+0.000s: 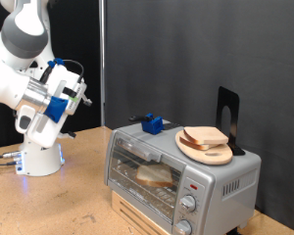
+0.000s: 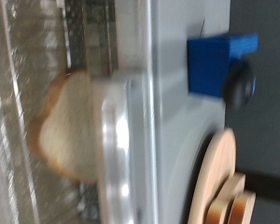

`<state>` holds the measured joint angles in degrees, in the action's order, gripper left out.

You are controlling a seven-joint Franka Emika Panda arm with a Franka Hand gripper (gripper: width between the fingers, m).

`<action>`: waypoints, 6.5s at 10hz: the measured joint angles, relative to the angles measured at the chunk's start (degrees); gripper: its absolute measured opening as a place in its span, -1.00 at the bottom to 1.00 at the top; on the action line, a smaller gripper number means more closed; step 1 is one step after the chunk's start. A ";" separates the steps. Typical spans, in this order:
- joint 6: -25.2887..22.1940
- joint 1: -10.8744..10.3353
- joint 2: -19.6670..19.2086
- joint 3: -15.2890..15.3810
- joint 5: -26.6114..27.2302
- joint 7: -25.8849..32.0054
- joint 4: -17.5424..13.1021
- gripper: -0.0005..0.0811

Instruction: Make a piece of toast with the oven

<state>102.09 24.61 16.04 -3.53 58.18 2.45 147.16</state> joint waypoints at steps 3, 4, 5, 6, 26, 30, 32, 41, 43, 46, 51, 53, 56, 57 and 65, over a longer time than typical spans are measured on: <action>5.81 -0.22 -5.84 1.66 4.00 -0.21 -5.40 0.99; 8.33 -0.40 -7.42 2.63 5.25 -0.30 -6.41 0.99; 7.59 -0.31 -7.41 2.57 5.06 -0.27 -6.35 0.99; 6.31 -0.31 -7.60 2.59 4.55 -0.26 -6.67 0.99; -4.12 -0.69 -33.67 6.84 -1.16 6.43 -35.72 0.99; -5.23 0.02 -35.67 7.26 2.27 8.12 -37.17 0.99; -3.41 0.60 -38.02 7.17 6.19 9.45 -38.75 0.99; -1.17 0.70 -47.58 7.56 13.33 9.35 -46.17 0.99; -0.29 0.52 -50.56 8.11 14.96 8.81 -48.19 0.99; -1.06 -0.34 -56.28 8.67 14.01 4.31 -53.69 0.99; -1.55 -1.07 -60.80 8.67 10.04 4.36 -56.49 0.99; -1.09 -1.19 -61.56 8.98 10.18 4.93 -56.61 0.99; 0.39 -1.99 -62.53 10.25 10.81 5.51 -56.67 0.99; 1.27 -2.48 -62.86 10.62 11.17 5.58 -56.67 0.99; 5.13 -5.73 -67.07 13.36 13.41 4.94 -60.61 0.99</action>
<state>107.22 18.88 -51.02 9.83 71.59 7.39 86.55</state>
